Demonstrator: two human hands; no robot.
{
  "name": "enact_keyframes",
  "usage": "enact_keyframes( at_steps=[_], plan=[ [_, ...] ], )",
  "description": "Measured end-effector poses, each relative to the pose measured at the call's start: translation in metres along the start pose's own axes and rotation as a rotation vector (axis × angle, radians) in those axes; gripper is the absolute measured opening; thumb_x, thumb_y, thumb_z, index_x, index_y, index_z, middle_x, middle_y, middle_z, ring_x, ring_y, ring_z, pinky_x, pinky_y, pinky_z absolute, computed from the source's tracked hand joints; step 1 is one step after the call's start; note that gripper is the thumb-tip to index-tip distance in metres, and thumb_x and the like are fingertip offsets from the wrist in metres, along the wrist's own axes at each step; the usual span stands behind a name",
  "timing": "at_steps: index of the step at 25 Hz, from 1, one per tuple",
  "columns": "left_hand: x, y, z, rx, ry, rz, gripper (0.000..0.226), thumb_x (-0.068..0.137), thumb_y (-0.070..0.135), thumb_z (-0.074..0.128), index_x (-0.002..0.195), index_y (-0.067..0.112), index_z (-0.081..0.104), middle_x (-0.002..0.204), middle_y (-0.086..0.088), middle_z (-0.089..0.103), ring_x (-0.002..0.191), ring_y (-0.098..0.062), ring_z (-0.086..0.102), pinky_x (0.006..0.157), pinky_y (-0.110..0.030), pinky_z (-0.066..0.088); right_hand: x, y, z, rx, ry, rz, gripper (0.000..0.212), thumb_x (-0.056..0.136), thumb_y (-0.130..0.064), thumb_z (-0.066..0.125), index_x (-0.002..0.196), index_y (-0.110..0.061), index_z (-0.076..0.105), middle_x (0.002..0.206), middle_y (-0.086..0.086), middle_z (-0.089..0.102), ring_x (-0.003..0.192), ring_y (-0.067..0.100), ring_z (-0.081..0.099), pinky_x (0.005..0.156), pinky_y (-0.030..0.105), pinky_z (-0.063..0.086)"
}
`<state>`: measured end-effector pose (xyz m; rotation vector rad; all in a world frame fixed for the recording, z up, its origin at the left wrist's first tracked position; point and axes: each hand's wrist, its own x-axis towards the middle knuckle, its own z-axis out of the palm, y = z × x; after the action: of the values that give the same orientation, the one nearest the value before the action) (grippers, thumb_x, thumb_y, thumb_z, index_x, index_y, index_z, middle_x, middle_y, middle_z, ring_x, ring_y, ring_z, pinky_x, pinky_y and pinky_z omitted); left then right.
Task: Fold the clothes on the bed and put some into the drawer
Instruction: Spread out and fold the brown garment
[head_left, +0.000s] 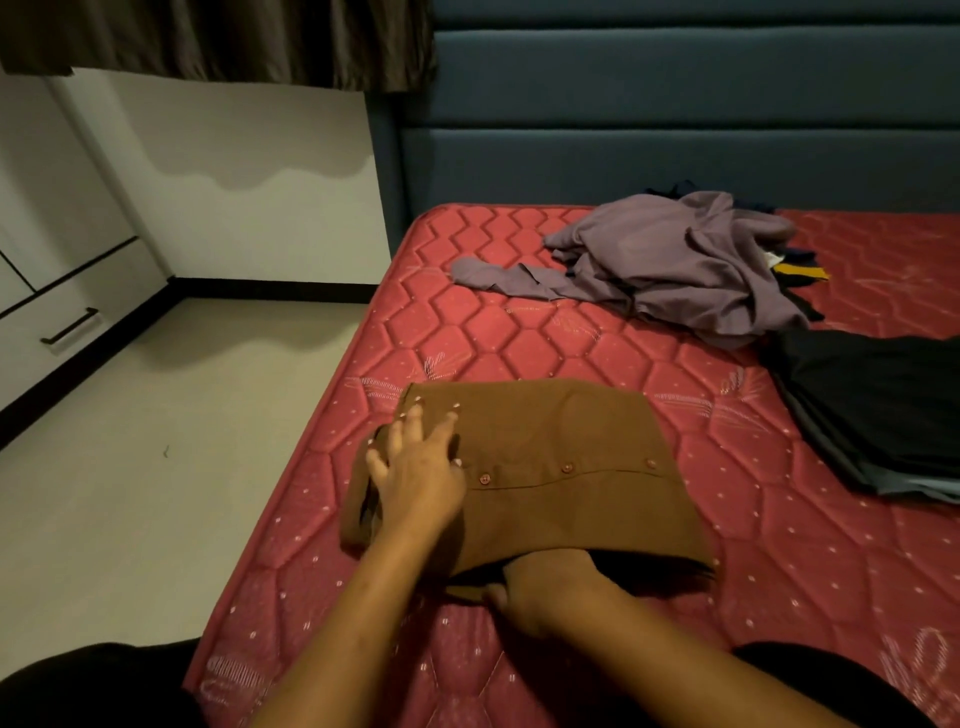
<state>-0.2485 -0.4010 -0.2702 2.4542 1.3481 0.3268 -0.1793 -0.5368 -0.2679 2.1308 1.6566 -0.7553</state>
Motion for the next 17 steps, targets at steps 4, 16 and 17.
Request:
enact_keyframes(
  at_steps=[4, 16, 17],
  plan=[
    [0.01, 0.023, 0.022, 0.038, -0.038, 0.204, 0.054, 0.098, 0.034, 0.045, 0.149, 0.033, 0.028, 0.161, 0.002, 0.01, 0.148, -0.021, 0.003, 0.117, -0.049, -0.001, -0.032, 0.016, -0.038, 0.426, 0.314, -0.174, 0.038, 0.088, -0.021, 0.038, 0.108, -0.019, 0.07, 0.111, 0.006, 0.07, 0.086, 0.015, 0.063, 0.075, 0.024, 0.045],
    [0.036, 0.022, 0.079, 0.153, -0.201, 0.102, 0.1, 0.077, 0.086, 0.025, 0.154, 0.027, 0.003, 0.162, 0.008, 0.001, 0.148, -0.018, -0.01, 0.113, -0.057, -0.006, 0.084, 0.119, 0.004, 0.348, 0.488, 0.379, 0.067, 0.09, -0.07, 0.011, 0.151, -0.043, 0.005, 0.162, -0.009, -0.001, 0.149, 0.021, -0.008, 0.118, 0.046, -0.009],
    [0.037, 0.021, 0.077, 0.123, -0.213, 0.057, 0.106, 0.074, 0.088, 0.027, 0.154, 0.025, 0.001, 0.162, 0.008, -0.002, 0.148, -0.019, -0.012, 0.114, -0.057, -0.006, 0.085, 0.12, 0.002, 0.375, 0.478, 0.403, 0.068, 0.091, -0.07, 0.011, 0.152, -0.04, 0.005, 0.162, -0.009, -0.001, 0.149, 0.021, -0.008, 0.119, 0.046, -0.009]
  ],
)
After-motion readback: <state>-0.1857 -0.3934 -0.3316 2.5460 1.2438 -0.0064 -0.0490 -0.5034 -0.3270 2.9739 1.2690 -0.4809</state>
